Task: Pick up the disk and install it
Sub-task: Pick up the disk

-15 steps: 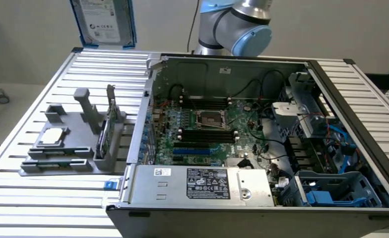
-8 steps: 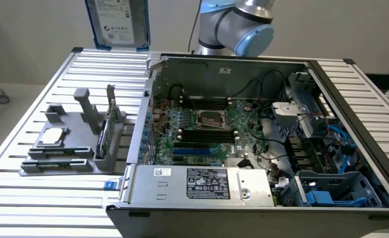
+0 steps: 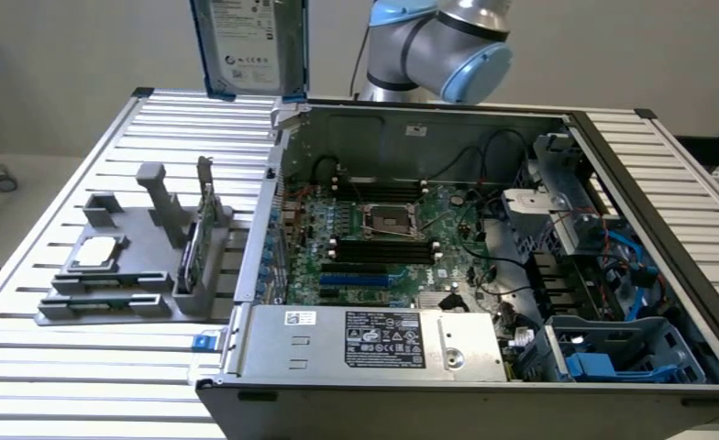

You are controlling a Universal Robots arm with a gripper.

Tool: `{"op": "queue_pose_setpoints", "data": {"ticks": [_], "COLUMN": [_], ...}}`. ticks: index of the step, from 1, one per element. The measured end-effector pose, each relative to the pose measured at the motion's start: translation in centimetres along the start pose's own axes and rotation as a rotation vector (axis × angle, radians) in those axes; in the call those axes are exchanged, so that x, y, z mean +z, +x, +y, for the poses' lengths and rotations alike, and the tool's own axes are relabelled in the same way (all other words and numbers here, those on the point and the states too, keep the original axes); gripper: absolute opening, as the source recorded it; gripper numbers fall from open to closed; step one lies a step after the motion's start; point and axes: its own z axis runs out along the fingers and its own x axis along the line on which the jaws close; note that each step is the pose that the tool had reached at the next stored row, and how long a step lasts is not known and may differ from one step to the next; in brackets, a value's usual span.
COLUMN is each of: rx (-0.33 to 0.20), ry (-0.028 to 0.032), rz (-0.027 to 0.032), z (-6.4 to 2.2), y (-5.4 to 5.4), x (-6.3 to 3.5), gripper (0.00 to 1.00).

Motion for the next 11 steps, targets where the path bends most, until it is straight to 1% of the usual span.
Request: {"op": "queue_pose_setpoints", "data": {"ticks": [5, 11], "rx": [0.000, 0.000], "ry": [0.0001, 0.0001], "rz": [-0.0001, -0.0005], "z": [-2.23, -4.95], "y": [0.8, 1.4], "x": [0.06, 0.11], "gripper": [0.32, 0.32]}}
